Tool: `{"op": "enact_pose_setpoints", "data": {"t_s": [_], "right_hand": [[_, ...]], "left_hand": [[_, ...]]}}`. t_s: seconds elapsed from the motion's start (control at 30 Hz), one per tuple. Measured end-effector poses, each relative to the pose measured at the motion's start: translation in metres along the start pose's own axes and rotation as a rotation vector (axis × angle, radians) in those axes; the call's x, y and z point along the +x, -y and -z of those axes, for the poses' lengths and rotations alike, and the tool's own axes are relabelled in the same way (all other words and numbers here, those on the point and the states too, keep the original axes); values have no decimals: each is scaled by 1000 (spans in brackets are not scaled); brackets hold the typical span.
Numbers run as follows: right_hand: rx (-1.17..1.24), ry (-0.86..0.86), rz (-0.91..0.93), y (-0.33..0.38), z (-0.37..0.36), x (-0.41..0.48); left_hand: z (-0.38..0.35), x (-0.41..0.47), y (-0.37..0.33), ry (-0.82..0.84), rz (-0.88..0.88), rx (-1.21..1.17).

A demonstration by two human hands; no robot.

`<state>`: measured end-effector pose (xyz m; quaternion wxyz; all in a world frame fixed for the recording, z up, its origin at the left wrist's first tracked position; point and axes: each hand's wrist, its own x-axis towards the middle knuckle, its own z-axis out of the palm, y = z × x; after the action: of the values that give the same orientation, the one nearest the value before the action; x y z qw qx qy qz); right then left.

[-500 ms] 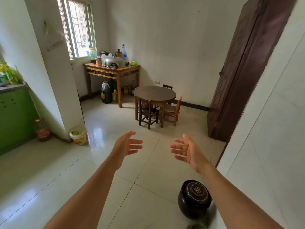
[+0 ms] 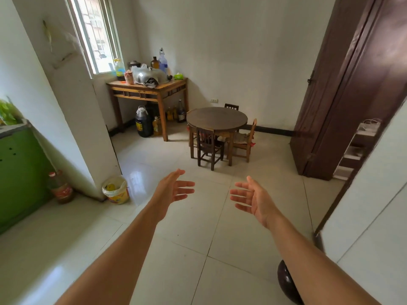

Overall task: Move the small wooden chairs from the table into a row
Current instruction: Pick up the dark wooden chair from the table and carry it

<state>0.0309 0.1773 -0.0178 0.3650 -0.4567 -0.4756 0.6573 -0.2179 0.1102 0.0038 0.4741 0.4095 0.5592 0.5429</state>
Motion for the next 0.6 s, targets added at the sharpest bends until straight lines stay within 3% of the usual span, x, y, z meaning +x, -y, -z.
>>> {"op": "enact_pose_setpoints", "data": {"t_s": [0.27,0.6], "right_hand": [[27,-46,8,10,-53,102],[8,-48,11,49,-61,277]], "left_hand": [[55,95,-7,-6,1,-40],[69,261,-24,16,-1,-25]]}}
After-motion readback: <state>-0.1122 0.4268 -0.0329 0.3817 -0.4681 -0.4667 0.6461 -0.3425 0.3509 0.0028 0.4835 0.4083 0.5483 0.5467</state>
